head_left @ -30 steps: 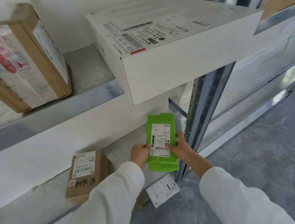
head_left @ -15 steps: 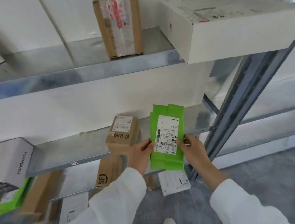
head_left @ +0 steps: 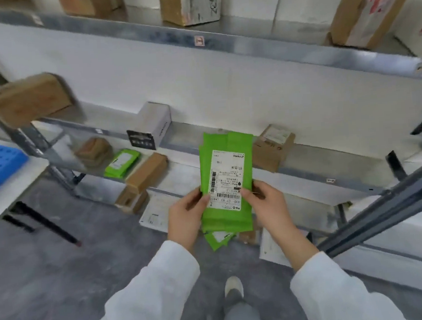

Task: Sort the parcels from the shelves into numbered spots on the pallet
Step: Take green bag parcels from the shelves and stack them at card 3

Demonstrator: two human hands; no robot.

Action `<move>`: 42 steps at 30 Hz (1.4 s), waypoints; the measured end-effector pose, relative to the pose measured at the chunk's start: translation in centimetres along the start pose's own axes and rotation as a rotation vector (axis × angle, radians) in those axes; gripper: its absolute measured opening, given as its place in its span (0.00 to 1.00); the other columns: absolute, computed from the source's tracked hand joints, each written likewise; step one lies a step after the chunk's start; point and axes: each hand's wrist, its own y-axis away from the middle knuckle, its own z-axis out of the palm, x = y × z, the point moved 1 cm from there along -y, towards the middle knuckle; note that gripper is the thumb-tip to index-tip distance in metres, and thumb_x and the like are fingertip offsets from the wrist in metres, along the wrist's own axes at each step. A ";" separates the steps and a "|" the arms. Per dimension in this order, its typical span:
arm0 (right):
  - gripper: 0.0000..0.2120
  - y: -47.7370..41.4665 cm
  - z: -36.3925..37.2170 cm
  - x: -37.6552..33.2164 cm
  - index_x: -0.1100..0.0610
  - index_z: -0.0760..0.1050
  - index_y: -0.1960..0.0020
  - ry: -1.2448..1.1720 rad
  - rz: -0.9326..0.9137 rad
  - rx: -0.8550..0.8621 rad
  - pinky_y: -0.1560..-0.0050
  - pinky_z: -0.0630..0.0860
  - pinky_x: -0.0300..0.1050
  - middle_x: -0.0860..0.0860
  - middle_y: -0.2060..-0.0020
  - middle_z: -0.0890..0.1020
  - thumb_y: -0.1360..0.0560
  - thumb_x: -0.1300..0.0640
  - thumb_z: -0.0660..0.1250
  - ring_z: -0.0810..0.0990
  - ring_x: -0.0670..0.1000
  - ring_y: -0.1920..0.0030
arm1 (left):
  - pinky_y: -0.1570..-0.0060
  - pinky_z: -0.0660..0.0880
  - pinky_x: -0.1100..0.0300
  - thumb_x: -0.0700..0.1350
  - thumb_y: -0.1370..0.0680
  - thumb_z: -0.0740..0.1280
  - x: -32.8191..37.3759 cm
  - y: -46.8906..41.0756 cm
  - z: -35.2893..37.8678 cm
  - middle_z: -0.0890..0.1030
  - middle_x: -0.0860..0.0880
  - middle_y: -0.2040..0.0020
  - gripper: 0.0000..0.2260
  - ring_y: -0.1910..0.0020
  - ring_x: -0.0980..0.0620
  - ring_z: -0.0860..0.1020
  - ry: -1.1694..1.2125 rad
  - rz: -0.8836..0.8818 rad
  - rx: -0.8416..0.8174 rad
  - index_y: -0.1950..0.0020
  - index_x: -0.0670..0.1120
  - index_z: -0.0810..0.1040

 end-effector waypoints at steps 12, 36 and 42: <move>0.10 3.6 21.2 -8.7 0.51 0.79 0.42 0.074 -0.271 -0.465 0.57 0.71 0.31 0.44 0.51 0.82 0.21 0.55 0.64 0.79 0.43 0.51 | 0.43 0.77 0.58 0.37 0.23 0.68 1.4 6.5 -20.2 0.85 0.51 0.47 0.14 0.45 0.54 0.82 0.233 0.072 0.543 0.39 0.45 0.81; 0.09 3.7 57.6 -23.9 0.53 0.77 0.54 -0.026 -0.605 -1.047 0.63 0.69 0.30 0.45 0.62 0.81 0.19 0.57 0.59 0.78 0.44 0.60 | 0.54 0.78 0.69 0.34 0.23 0.67 7.6 2.0 -48.5 0.85 0.54 0.50 0.14 0.50 0.59 0.83 0.276 0.189 1.218 0.40 0.46 0.80; 0.22 3.9 62.3 -25.3 0.46 0.62 0.25 0.062 -0.625 -1.143 0.48 0.72 0.36 0.42 0.48 0.77 0.19 0.54 0.59 0.77 0.43 0.48 | 0.51 0.79 0.66 0.30 0.23 0.66 7.7 0.8 -52.1 0.84 0.51 0.46 0.17 0.47 0.56 0.82 0.302 0.193 1.227 0.37 0.44 0.78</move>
